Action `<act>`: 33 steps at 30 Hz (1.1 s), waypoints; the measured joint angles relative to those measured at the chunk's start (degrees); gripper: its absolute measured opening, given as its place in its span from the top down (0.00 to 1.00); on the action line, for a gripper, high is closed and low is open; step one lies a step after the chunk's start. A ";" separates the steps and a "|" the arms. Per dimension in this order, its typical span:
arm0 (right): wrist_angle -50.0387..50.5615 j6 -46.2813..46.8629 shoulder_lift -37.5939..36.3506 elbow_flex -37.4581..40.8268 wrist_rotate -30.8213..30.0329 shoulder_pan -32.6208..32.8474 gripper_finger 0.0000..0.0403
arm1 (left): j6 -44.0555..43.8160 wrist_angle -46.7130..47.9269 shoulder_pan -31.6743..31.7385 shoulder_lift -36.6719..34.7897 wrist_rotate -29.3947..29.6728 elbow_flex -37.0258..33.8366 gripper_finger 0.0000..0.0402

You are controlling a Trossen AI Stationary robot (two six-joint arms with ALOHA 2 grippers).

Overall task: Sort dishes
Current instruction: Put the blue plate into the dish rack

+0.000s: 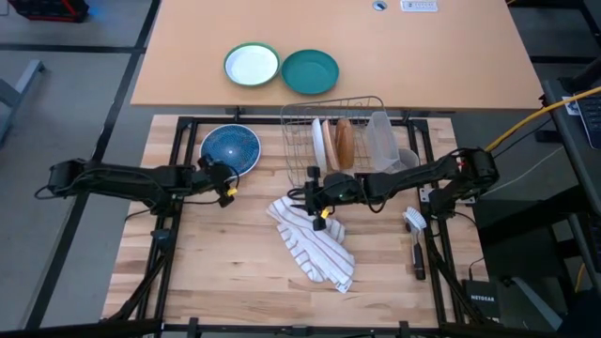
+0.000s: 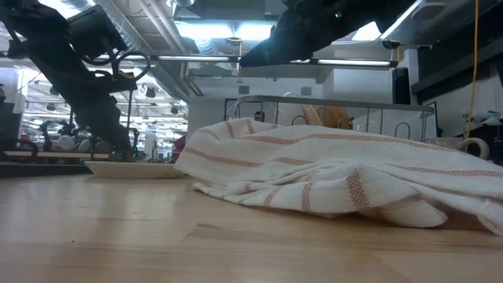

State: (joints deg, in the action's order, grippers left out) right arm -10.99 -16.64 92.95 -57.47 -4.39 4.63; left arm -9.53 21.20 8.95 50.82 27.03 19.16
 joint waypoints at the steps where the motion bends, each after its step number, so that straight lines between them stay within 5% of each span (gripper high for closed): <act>1: -0.13 0.00 0.00 0.00 -0.02 -0.01 0.66 | 0.02 -0.10 0.00 0.40 0.02 0.00 0.69; 33: -1.31 -0.20 -0.02 0.00 -0.08 -0.03 0.66 | 3.94 -5.13 2.84 4.84 -0.02 0.00 0.69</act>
State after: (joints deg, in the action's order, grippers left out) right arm -12.30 -16.84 92.92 -57.47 -4.47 4.60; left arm -5.58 16.08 11.79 55.66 27.02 19.16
